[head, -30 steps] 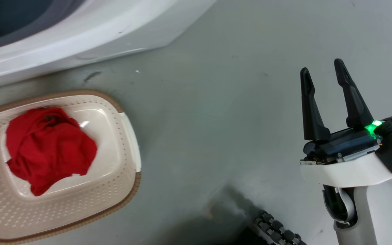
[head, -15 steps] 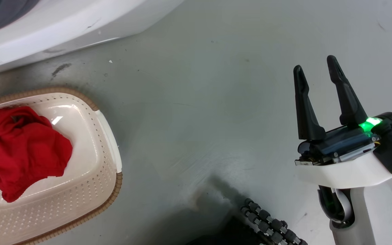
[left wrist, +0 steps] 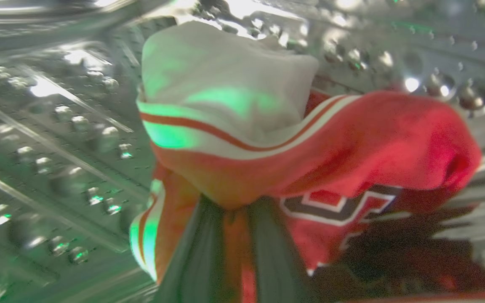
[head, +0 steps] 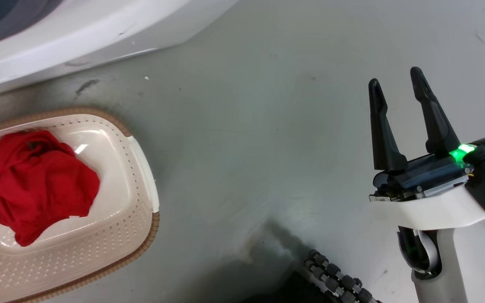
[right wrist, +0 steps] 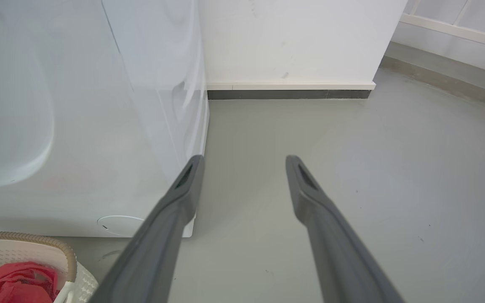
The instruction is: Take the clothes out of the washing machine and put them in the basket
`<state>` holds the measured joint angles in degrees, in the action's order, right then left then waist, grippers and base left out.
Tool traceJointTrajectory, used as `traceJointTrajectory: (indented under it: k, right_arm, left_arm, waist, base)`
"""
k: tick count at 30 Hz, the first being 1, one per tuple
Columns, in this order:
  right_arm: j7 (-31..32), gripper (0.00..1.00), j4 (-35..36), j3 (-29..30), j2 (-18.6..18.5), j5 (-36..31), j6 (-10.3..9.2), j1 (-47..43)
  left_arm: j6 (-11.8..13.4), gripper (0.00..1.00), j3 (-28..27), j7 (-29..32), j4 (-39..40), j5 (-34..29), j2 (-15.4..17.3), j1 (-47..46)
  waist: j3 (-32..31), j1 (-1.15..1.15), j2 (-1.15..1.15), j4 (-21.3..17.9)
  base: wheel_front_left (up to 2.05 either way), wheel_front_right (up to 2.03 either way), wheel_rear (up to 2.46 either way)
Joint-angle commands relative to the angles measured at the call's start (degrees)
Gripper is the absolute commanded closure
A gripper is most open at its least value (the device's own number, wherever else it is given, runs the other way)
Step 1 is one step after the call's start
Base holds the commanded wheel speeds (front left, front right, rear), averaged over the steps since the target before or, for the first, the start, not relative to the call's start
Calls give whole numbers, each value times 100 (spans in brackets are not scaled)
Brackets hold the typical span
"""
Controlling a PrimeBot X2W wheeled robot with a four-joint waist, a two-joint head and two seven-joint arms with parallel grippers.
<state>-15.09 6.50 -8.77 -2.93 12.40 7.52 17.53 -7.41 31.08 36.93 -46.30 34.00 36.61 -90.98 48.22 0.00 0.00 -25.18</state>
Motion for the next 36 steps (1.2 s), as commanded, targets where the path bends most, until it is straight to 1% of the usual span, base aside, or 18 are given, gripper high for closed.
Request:
traceJointTrajectory:
  k: [1, 6, 8, 15, 23, 24, 27, 31, 36]
  right_arm:
    - [-12, 0, -20, 31, 10, -34, -6, 62]
    - [-12, 0, -48, 153, 9, -236, -6, 28]
    - [-12, 0, -60, 201, 9, -319, -6, 14]
    - [-12, 0, -151, 378, 10, -587, -5, -129]
    - [-12, 0, -267, 525, 8, -851, -6, -323]
    - [-12, 0, -307, 565, 9, -918, -6, -380]
    - [-12, 0, -339, 610, 8, -960, -6, -421]
    - [-12, 0, -409, 656, 8, -1008, -6, -506]
    - [-12, 0, -471, 707, 8, -1037, -6, -635]
  left_arm:
    - [-6, 100, 9, -166, -46, 17, -37, -65]
    - [-6, 100, 104, -980, -225, 76, -141, 28]
    - [-6, 100, 73, -1434, -320, 109, -201, 117]
    - [-6, 100, 166, -2926, -571, 335, -439, 749]
    - [-6, 100, 330, -4379, -656, 422, -684, 1559]
    - [0, 100, 449, -4836, -651, 279, -711, 1826]
    - [69, 100, 494, -5087, -523, 179, -796, 2097]
    - [213, 100, 463, -5198, -117, 112, -888, 2631]
    - [487, 100, 298, -5222, 869, -12, -856, 3476]
  waist:
    - [-106, 0, 0, 90]
    - [-378, 0, 0, 322]
    - [-508, 0, 0, 422]
    - [-1052, 0, 0, 787]
    - [-1648, 0, 0, 1205]
    - [-1854, 0, 0, 1338]
    - [-2035, 0, 0, 1481]
    - [-2308, 0, 0, 1634]
    - [-2658, 0, 0, 1803]
  base:
    - [0, 0, 0]
    - [0, 0, 0]
    - [0, 0, 0]
    - [0, 0, 0]
    - [0, 0, 0]
    - [0, 0, 0]
    - [0, 0, 0]
    - [0, 0, 0]
    - [0, 0, 0]
